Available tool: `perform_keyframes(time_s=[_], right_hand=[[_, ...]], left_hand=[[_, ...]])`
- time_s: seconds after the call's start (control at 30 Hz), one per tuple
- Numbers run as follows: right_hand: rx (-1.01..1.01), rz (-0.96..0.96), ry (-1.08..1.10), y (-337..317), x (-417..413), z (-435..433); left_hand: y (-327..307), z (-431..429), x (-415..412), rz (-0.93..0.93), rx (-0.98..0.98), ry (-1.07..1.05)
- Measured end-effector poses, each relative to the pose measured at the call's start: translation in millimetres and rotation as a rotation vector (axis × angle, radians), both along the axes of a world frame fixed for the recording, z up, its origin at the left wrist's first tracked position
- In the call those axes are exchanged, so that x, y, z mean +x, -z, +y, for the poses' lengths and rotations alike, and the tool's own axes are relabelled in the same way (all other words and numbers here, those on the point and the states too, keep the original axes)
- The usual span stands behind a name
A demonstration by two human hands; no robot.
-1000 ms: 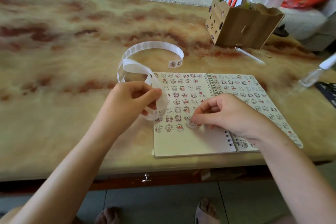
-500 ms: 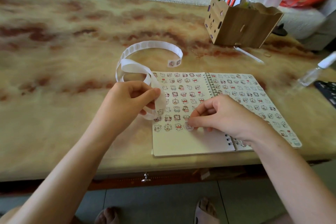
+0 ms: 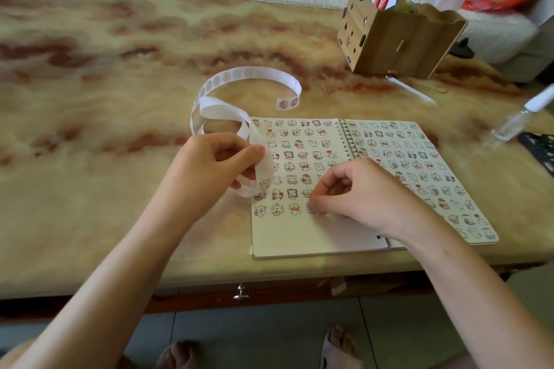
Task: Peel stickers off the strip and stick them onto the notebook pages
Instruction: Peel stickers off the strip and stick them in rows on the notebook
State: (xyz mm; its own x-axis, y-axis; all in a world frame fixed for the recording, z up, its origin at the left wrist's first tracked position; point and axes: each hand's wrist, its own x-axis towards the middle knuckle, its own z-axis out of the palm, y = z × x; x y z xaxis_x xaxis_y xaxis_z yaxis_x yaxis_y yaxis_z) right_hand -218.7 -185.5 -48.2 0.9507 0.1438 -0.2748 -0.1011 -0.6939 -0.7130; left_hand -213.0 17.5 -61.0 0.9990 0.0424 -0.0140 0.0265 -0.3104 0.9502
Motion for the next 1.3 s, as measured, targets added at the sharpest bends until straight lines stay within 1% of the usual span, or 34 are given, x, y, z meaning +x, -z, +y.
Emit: perform_keyframes(time_s=[0.23, 0.4, 0.57, 0.73, 0.87, 1.1, 1.2, 1.3], right_hand=[[-0.099, -0.052, -0.011, 0.3, -2.8, -0.5], [-0.119, -0.048, -0.01, 0.4, 0.4, -2.2], [-0.061, 0.036, -0.037, 0.7, 5.4, -9.0], [-0.014, 0.022, -0.019, -1.7, 3.0, -5.8], [-0.101, -0.031, -0.018, 2.6, 3.4, -2.7], [-0.048, 0.019, -0.027, -1.0, 3.4, -5.5], [-0.087, 0.031, -0.055, -1.0, 2.8, -4.6], [-0.067, 0.053, -0.074, -0.2, 5.1, -6.9]], left_hand=[[-0.1, -0.4, 0.3, -0.001, 0.003, 0.001], [-0.9, -1.0, -0.8, 0.001, 0.002, 0.005], [-1.1, 0.2, -0.9, -0.001, 0.02, 0.006], [-1.4, 0.2, -0.8, -0.001, 0.023, 0.001], [-1.9, -0.2, -0.7, 0.007, 0.013, 0.005], [-3.5, -1.8, -2.0, -0.013, -0.008, 0.003], [-4.3, -2.7, -2.6, -0.024, -0.026, 0.005], [-5.4, -4.4, -3.2, -0.039, -0.053, 0.004]])
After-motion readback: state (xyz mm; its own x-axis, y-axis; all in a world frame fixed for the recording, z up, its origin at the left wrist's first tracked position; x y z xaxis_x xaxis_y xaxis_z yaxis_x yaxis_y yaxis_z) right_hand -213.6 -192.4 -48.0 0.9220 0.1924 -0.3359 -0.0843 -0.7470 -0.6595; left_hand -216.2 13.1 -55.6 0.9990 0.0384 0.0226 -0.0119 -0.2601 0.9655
